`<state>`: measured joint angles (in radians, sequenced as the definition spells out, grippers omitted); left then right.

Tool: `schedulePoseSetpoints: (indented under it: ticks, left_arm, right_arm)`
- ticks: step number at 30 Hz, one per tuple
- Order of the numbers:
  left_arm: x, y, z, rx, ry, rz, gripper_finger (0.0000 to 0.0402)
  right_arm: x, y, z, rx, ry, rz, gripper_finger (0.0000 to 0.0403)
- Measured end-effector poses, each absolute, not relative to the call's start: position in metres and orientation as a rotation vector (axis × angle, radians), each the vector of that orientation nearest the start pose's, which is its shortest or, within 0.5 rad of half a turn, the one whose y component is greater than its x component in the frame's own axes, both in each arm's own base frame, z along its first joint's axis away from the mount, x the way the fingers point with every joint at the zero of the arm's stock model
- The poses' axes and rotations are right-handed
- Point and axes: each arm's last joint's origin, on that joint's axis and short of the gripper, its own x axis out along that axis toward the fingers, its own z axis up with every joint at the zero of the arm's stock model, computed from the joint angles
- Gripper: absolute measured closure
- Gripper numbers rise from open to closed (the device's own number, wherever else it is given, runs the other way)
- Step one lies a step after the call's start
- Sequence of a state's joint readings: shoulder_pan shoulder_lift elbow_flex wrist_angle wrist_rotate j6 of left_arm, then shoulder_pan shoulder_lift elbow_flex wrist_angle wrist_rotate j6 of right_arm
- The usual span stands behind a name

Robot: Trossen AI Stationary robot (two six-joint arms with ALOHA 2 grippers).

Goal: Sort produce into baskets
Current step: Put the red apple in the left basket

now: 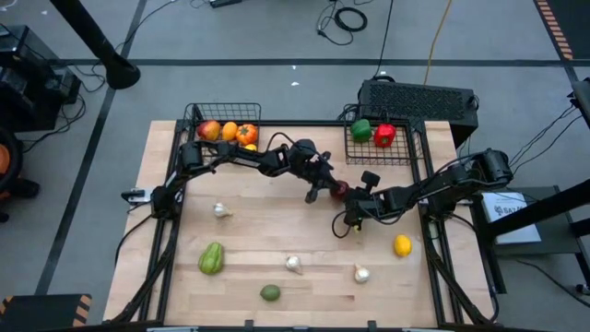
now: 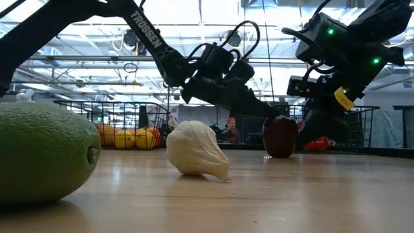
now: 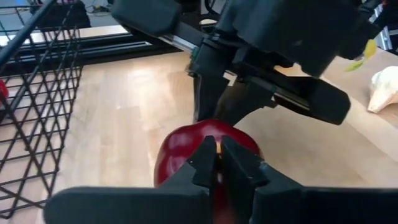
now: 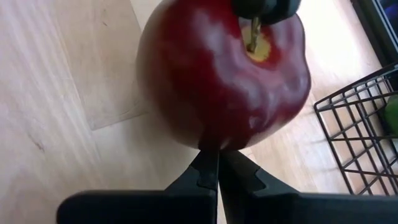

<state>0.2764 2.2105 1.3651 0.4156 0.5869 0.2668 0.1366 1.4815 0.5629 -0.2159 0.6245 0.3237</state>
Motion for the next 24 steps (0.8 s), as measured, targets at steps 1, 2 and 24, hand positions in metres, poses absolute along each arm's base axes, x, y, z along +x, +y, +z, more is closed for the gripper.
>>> schedulePoseSetpoints:
  ticks: [1, 2, 24]
  left_arm:
    - [0.4551, 0.1127, 0.1335, 0.082, 0.348, -0.350, 0.0379]
    - [0.4551, 0.1128, 0.1335, 0.082, 0.349, -0.348, 0.0380]
    - [0.4552, 0.1123, 0.1329, 0.081, 0.353, -0.347, 0.0382]
  right_arm:
    - [0.2316, 0.0147, 0.1255, -0.137, 0.971, -0.595, 0.0403]
    - [0.2316, 0.0147, 0.1255, -0.137, 0.971, -0.595, 0.0403]
    - [0.2312, 0.0148, 0.1253, -0.140, 0.974, -0.596, 0.0403]
